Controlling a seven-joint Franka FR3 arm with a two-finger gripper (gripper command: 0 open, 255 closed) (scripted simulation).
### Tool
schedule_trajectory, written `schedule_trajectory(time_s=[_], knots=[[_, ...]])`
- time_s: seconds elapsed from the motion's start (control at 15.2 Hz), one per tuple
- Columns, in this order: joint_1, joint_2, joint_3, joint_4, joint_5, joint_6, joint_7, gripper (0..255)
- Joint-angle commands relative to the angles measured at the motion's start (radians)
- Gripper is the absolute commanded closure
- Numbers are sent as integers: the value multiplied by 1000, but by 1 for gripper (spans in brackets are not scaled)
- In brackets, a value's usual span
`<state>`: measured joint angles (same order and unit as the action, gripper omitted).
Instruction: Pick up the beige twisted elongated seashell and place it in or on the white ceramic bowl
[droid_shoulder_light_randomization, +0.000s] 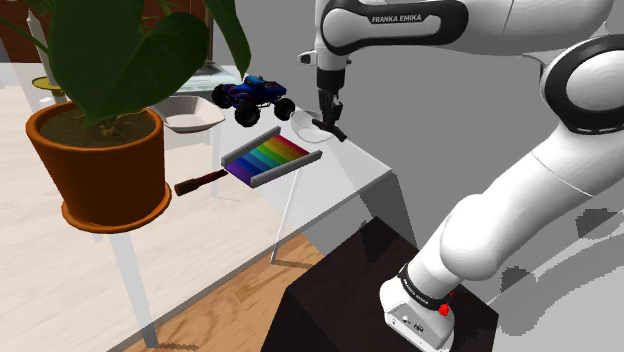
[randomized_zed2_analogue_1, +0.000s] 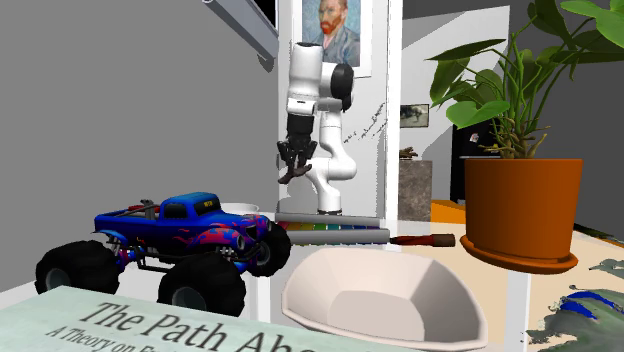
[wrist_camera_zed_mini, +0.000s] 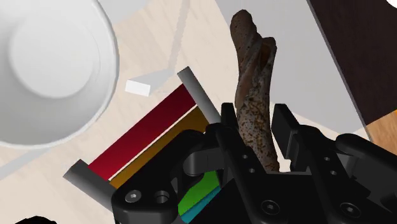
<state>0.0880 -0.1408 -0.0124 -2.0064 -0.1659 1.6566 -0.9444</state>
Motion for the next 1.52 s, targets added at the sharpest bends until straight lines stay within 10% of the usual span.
schedule_trajectory(time_s=[0.0, 0.99, 1.45], knots=[[-15, 60, -19, 63, -8, 2, -34, 255], [-143, 614, -107, 821, 11, -162, -273, 255], [-142, 602, -105, 709, 10, -63, -256, 255]])
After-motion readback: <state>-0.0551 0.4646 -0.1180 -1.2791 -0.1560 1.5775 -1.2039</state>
